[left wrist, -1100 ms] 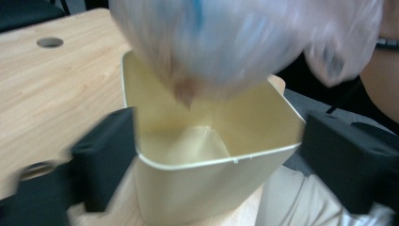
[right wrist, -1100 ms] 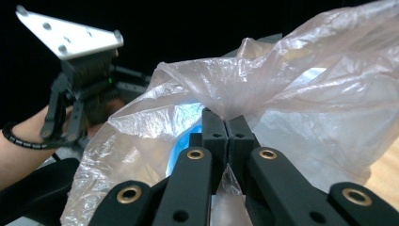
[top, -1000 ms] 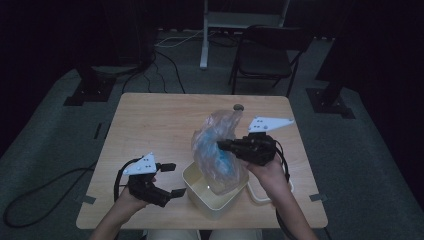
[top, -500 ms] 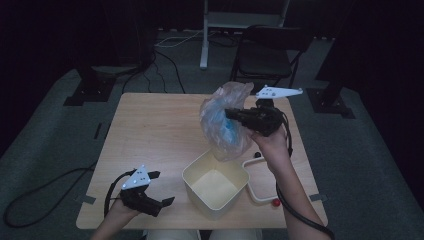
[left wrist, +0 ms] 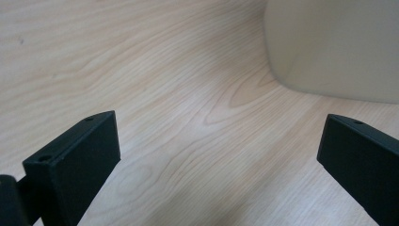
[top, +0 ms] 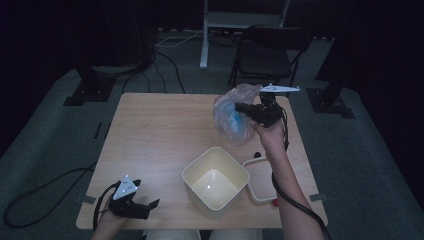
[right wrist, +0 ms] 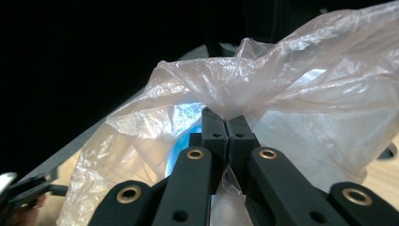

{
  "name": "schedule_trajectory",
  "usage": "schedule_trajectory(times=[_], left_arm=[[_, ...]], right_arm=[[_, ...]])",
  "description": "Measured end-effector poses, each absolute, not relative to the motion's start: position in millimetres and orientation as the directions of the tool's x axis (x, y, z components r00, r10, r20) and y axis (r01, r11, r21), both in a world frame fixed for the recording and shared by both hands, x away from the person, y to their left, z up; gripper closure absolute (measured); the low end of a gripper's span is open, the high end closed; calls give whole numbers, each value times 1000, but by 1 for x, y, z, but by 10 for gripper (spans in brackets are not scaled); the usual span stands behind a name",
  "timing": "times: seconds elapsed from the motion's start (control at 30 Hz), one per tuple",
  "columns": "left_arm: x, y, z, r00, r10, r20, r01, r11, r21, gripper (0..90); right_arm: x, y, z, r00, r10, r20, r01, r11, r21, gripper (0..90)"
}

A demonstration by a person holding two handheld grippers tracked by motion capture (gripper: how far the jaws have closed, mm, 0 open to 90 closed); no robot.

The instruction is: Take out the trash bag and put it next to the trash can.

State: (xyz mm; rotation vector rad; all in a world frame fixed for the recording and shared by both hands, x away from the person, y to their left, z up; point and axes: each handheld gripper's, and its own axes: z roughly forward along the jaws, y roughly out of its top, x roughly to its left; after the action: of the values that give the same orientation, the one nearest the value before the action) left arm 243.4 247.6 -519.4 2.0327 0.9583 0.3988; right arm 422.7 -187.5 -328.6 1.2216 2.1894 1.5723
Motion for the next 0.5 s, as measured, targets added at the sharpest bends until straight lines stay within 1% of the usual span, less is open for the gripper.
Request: schedule_trajectory(times=[0.1, 0.13, 0.2, 0.27, 0.33, 0.4, 0.43, 0.47, 0.5], left_arm=[[242, 250, -525, 650, 757, -68, 498, -356, 791, 4], [242, 250, -525, 650, 757, -68, 498, -356, 791, 4], [243, 251, -527, 642, 765, -55, 500, -363, 787, 4], [243, 252, -529, 631, 775, -45, 501, -362, 786, 4], [244, 254, -534, 624, 780, -51, 520, -365, 772, 4], [244, 254, -534, 624, 780, -51, 520, -365, 772, 4], [243, 254, -539, 623, 781, -43, 532, -383, 755, 4], [243, 254, -539, 623, 781, -43, 532, -383, 755, 4], [243, 254, -540, 624, 780, -49, 536, -381, 754, 4]], right_arm=[[436, -190, -346, -618, 714, 329, 547, 90, 832, 891], [436, -190, -346, -618, 714, 329, 547, 90, 832, 891], [449, -189, -366, -586, 735, 341, 582, 90, 808, 891], [452, -189, -370, -581, 738, 344, 588, 89, 804, 891], [460, -188, -383, -570, 741, 355, 609, 91, 788, 890], [462, -188, -386, -564, 744, 358, 615, 89, 783, 890], [468, -188, -396, -560, 734, 384, 637, 85, 766, 889], [468, -188, -396, -560, 734, 384, 637, 85, 766, 889], [472, -188, -403, -548, 739, 391, 651, 84, 754, 889]])
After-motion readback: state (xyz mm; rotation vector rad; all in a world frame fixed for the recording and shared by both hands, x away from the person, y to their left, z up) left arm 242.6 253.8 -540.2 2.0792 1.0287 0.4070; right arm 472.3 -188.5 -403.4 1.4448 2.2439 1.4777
